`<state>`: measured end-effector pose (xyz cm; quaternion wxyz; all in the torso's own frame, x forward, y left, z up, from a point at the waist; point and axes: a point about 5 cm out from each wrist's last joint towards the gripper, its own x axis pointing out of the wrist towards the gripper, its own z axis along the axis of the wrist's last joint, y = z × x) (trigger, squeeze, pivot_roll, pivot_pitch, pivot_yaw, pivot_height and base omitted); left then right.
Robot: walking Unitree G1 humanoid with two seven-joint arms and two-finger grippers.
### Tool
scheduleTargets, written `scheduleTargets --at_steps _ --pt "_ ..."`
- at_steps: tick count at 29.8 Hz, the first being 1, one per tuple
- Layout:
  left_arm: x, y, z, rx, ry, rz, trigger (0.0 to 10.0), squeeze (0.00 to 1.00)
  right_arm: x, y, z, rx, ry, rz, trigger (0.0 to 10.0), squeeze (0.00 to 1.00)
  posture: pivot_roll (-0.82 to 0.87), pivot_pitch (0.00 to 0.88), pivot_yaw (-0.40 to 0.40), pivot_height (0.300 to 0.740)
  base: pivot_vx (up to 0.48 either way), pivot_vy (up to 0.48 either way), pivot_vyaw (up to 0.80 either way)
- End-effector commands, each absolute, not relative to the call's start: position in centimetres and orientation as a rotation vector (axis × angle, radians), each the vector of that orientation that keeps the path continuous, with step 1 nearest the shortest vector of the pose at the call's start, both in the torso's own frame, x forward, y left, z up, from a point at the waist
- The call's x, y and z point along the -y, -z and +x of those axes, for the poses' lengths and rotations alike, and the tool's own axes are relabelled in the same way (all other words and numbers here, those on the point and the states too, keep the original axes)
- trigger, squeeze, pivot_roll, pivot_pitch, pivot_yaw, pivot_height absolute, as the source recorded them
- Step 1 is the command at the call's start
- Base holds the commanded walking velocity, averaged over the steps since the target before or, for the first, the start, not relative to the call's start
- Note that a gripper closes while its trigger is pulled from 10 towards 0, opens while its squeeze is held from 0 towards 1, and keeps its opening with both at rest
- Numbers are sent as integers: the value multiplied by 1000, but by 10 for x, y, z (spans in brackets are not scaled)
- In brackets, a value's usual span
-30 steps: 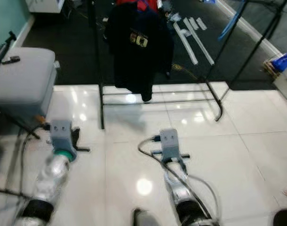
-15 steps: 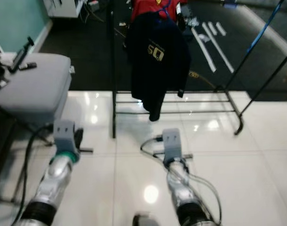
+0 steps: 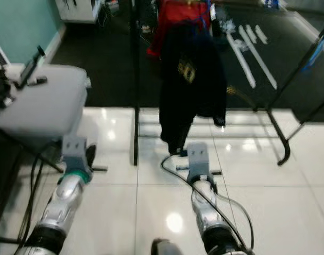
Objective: Hang hanger
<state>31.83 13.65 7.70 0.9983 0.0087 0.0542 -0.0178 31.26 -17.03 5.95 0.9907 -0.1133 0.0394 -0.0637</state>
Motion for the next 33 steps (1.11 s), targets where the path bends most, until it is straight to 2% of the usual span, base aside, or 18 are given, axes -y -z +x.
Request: scheduleTargets --at_steps 1,33 --pt "-143 -72 316 -136 19 17 10000 0 166 -55 309 -84 116 -228 10000 0 -10 67 4 740 326 0 0" --pt "-136 -76 315 -127 58 9 10000 0 168 -64 307 -18 109 -274 10000 0 -21 41 15 740 325 0 0"
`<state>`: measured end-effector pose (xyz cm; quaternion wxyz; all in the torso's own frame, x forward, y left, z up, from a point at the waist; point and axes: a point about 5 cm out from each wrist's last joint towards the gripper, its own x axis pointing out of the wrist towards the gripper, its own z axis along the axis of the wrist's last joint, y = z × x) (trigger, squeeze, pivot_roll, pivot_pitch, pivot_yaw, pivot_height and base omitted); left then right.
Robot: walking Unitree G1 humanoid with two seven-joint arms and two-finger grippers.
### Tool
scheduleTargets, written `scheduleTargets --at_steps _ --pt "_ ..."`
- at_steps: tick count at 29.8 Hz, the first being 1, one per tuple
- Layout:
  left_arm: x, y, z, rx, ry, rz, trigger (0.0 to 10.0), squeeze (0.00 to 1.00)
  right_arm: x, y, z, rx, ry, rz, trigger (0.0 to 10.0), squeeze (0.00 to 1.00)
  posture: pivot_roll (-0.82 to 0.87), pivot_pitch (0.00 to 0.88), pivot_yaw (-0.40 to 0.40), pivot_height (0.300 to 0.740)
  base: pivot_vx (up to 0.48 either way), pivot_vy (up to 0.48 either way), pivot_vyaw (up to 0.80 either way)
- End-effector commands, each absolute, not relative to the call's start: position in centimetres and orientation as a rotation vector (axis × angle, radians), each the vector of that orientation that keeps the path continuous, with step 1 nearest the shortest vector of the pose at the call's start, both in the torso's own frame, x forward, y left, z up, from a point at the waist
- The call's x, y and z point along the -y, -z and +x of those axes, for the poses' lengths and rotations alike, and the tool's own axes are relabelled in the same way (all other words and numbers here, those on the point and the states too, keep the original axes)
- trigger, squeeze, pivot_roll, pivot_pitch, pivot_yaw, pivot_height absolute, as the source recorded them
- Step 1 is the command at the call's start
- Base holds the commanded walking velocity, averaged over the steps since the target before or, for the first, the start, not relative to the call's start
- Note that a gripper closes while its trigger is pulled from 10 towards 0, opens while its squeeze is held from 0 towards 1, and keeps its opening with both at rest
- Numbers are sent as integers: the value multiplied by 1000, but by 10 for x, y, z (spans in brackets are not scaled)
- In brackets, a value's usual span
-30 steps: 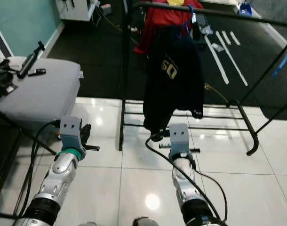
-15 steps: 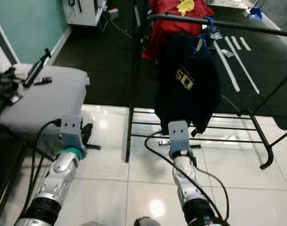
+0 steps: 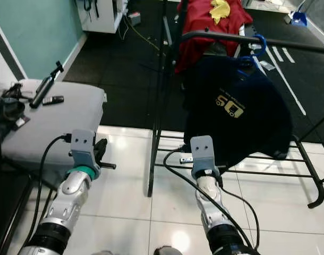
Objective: Hang hanger
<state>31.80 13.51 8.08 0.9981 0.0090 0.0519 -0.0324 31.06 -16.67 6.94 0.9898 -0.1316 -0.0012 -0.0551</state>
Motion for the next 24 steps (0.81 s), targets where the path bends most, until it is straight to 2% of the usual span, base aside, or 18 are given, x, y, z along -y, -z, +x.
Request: scheduleTargets --at_steps 1,14,24 --pt "-136 -76 315 -127 57 10 10000 0 168 -64 307 -18 108 -276 10000 0 -20 43 15 740 322 0 0" --pt "-136 -75 314 -135 55 16 10000 0 169 -63 305 -21 113 -281 10000 0 -24 51 17 740 318 0 0" --pt "-136 -69 314 -170 22 36 10000 0 169 -63 305 -24 115 -278 10000 0 -26 60 18 740 0 0 0"
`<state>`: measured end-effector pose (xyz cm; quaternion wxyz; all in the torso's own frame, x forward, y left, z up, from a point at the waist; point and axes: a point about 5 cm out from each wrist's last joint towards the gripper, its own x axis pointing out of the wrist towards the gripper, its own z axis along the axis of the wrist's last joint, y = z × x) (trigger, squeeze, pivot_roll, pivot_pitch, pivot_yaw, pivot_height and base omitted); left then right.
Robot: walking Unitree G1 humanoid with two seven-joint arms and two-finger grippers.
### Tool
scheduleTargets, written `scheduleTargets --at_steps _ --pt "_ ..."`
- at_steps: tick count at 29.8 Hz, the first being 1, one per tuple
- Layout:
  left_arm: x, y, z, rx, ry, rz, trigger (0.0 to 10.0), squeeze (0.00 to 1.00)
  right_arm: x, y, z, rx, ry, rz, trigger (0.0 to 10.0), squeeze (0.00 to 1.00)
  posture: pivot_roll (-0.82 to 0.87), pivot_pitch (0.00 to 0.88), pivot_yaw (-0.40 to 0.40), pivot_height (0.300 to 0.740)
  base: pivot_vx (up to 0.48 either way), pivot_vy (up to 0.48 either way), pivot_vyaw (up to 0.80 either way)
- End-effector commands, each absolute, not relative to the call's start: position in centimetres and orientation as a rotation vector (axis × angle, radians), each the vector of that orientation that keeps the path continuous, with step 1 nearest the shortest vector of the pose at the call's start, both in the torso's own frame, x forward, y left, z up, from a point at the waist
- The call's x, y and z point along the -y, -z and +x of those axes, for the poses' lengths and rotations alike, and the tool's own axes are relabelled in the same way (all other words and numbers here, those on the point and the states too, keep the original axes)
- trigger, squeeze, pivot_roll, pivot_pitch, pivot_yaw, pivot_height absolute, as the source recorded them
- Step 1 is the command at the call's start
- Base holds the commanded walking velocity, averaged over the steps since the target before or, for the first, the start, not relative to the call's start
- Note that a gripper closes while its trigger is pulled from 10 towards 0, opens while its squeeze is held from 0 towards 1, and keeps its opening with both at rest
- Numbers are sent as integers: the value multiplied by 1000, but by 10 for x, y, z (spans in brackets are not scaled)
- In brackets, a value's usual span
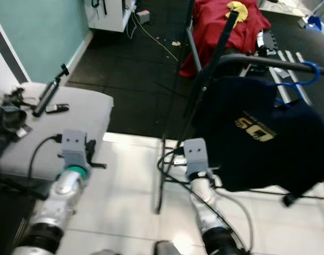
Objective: Hang hanger
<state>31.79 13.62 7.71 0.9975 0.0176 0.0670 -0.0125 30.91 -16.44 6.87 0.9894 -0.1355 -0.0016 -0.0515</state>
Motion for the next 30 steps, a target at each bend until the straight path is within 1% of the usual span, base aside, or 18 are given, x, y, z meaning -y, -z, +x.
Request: scheduleTargets --at_steps 1,4,7,30 --pt "-136 -70 314 -166 21 40 10000 0 169 -63 305 -24 115 -278 10000 0 -25 62 17 740 0 0 0" --pt "-137 -70 314 -165 25 57 10000 0 169 -63 305 -25 115 -278 10000 0 -25 62 17 740 0 0 0" --pt "-137 -70 314 -170 28 62 10000 0 169 -63 304 -26 114 -278 10000 0 -24 65 17 740 0 -390 0" --pt "-135 -69 315 -178 36 67 10000 0 168 -62 305 -34 115 -276 10000 0 -27 72 17 740 0 -471 0"
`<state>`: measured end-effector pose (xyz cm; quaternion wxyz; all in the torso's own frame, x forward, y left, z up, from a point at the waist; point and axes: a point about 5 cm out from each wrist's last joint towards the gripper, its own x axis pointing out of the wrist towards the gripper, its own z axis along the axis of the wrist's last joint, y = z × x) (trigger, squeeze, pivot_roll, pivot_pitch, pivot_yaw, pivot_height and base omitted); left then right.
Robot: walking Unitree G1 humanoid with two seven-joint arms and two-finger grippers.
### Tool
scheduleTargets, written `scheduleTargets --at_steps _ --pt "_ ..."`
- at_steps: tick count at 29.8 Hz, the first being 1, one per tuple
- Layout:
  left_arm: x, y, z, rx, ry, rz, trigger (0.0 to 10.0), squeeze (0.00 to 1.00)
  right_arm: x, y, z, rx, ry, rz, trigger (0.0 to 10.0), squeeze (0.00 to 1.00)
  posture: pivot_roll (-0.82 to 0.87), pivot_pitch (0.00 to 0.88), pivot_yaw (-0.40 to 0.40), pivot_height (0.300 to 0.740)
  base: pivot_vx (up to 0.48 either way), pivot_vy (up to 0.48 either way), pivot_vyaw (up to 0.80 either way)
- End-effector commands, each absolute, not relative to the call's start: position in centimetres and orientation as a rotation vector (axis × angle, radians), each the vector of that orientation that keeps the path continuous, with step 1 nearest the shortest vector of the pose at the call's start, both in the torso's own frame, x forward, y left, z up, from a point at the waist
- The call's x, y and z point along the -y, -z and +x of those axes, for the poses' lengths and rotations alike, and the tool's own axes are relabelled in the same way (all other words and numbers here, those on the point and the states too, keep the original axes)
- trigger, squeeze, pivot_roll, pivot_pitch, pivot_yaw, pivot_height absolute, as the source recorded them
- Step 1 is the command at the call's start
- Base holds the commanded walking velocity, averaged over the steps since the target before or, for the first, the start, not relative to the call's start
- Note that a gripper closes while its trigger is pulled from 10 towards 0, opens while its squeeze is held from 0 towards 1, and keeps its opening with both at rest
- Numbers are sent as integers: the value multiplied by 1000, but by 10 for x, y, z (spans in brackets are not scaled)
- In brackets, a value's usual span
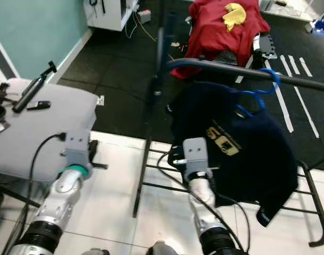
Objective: Hang hanger
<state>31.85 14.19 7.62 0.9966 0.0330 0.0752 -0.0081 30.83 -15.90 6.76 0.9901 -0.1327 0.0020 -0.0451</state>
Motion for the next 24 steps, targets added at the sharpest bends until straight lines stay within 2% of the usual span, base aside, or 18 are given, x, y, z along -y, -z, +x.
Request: scheduleTargets --at_steps 1,12,19,24 --pt "-135 -70 315 -177 37 68 10000 0 168 -62 305 -34 115 -276 10000 0 -27 72 17 740 0 -461 0" --pt "-135 -71 317 -173 40 73 10000 0 167 -61 304 -39 117 -273 10000 0 -26 70 22 740 0 -459 0" --pt "-138 -70 317 -185 26 49 10000 0 165 -60 304 -42 108 -274 10000 0 -26 67 20 740 0 0 0" --pt "-142 -69 318 -196 17 49 10000 0 163 -60 305 -48 98 -274 10000 0 -22 62 21 740 0 480 0"
